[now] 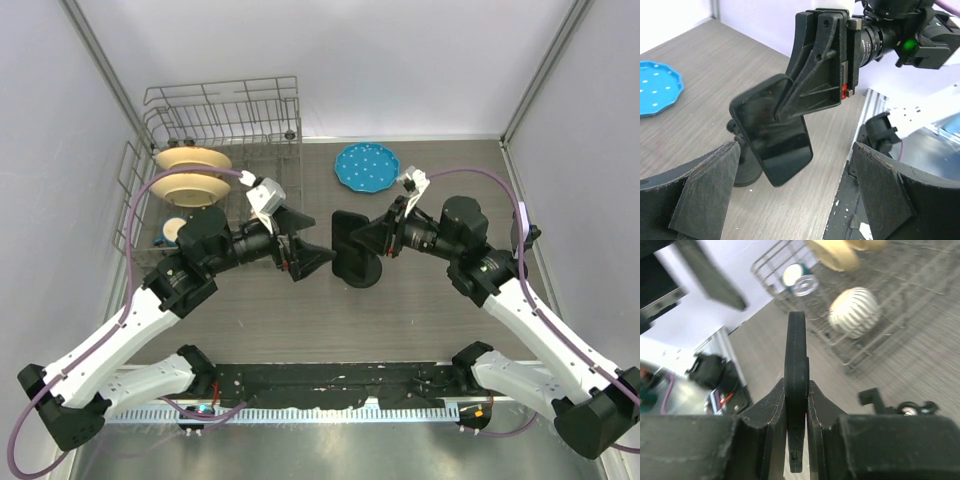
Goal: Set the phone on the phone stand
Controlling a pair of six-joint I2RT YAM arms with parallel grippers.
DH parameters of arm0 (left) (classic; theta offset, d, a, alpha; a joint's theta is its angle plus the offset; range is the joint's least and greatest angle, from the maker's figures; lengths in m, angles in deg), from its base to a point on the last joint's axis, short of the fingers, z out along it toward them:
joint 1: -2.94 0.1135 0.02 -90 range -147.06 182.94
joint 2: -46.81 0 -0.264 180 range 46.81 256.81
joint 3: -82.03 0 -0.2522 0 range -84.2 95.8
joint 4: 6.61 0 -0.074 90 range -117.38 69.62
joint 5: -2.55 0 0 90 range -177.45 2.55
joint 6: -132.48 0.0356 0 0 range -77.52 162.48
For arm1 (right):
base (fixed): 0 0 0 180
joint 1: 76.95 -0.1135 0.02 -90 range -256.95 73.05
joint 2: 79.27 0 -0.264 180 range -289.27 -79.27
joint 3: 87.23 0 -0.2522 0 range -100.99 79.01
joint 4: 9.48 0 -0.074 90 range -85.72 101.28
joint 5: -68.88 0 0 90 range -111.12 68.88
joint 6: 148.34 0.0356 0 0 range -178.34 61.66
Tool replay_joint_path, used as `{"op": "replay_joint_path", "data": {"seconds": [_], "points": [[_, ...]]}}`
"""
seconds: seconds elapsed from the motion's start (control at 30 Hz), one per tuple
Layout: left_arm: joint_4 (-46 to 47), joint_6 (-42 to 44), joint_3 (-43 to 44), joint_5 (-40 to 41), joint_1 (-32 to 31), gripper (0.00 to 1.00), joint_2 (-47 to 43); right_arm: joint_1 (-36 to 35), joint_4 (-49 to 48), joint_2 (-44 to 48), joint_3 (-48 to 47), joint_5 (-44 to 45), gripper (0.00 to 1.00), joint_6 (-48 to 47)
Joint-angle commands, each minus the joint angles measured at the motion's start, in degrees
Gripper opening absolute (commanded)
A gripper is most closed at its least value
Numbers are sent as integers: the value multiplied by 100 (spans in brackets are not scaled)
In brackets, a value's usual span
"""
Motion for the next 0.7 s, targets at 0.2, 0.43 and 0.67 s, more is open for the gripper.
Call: {"op": "replay_joint_path", "data": {"seconds": [0.2,0.43,0.67], "points": [[842,-425,-36,-1799,105,98,159,-31,-1392,651,282,-2635,1,-52],[1555,-1005,-106,-2664,105,71,449,-31,-1954,923,414,-2609,1,185],[1713,-1084,-71,-2902,114,47,572,-31,-2526,757,528,-2652,1,493]]}}
